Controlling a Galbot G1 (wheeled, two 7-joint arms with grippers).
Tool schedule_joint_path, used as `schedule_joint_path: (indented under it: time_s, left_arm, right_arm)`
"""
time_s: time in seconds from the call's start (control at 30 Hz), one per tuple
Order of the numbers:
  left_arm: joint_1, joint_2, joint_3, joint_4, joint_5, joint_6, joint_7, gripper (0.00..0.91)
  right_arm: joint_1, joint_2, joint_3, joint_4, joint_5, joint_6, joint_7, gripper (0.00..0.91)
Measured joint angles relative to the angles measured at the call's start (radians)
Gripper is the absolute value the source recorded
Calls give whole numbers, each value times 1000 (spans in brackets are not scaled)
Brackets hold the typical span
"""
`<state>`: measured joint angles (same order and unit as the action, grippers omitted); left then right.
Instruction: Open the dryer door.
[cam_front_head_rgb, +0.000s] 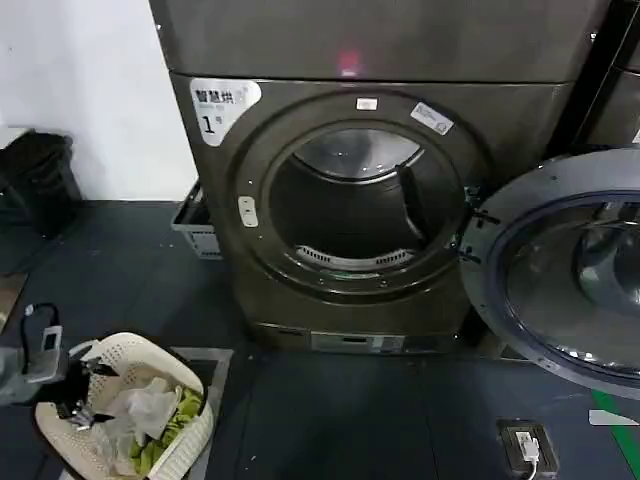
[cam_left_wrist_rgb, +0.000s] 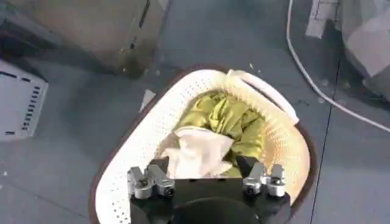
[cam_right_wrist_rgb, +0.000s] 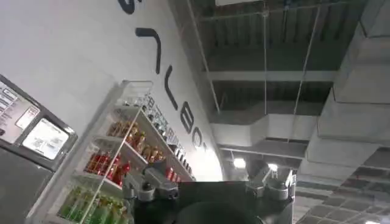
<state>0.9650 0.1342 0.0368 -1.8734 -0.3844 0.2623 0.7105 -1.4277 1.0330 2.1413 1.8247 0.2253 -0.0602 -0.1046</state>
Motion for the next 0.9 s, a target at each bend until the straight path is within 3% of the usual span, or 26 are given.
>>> schedule_joint_path:
  time_s: [0.9]
  left_arm:
    - [13, -14, -25, 60, 154, -41, 83, 907]
  right_arm:
    - [-23, 11, 40, 27, -3, 5, -11, 907]
